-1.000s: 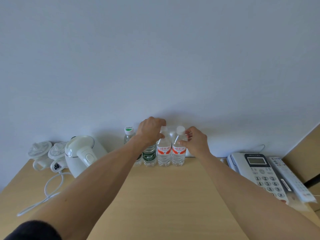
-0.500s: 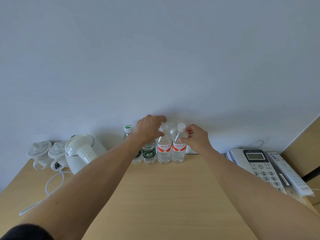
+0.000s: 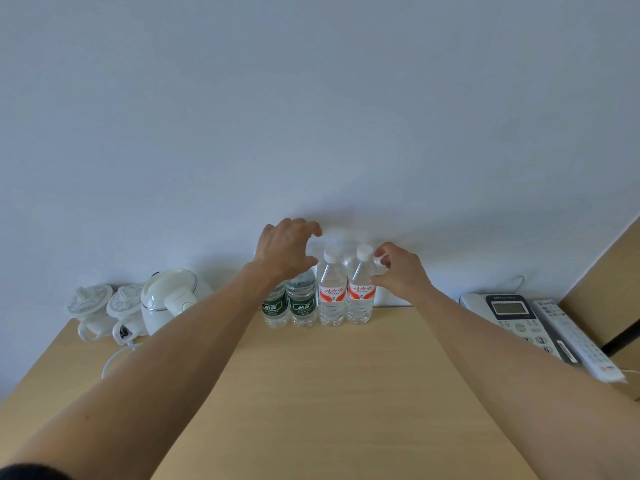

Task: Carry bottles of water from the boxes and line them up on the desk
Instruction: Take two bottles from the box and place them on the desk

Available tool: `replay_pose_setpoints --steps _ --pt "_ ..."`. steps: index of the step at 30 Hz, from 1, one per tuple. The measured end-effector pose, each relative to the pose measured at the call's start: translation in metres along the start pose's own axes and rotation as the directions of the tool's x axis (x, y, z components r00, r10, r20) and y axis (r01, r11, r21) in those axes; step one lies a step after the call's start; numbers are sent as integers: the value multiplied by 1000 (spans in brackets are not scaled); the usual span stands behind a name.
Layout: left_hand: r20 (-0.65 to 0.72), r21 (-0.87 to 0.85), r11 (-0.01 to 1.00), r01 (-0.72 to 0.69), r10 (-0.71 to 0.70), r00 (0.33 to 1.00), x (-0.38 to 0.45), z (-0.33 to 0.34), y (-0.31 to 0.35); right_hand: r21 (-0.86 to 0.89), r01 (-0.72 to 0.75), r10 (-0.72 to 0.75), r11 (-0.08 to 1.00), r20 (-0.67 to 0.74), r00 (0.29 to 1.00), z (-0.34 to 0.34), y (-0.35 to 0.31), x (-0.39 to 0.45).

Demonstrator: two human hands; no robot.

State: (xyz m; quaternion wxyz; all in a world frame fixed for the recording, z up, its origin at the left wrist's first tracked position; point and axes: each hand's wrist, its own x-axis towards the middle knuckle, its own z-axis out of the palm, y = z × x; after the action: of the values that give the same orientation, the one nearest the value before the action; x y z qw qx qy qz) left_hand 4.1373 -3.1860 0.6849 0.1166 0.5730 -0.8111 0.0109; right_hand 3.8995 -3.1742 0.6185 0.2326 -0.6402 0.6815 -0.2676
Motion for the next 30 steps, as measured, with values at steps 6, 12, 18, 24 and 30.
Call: replay_pose_setpoints --steps 6,12,18,24,30 --pt "49 16 1000 15 -16 999 -4 -1 1 -40 11 -11 999 2 1000 -3 -7 -8" --pt "118 21 998 52 -54 992 -8 1 2 -101 -14 16 995 21 1000 -5 -12 -17" --pt "88 24 1000 8 -10 996 -4 5 15 -203 -52 60 978 31 998 -10 -19 -35" --pt "90 71 992 -101 94 991 -2 5 46 -291 -134 144 947 11 990 -22 -4 -66" --pt "108 62 975 -211 204 973 -9 12 105 -385 -201 223 901 14 975 -55 24 -106"
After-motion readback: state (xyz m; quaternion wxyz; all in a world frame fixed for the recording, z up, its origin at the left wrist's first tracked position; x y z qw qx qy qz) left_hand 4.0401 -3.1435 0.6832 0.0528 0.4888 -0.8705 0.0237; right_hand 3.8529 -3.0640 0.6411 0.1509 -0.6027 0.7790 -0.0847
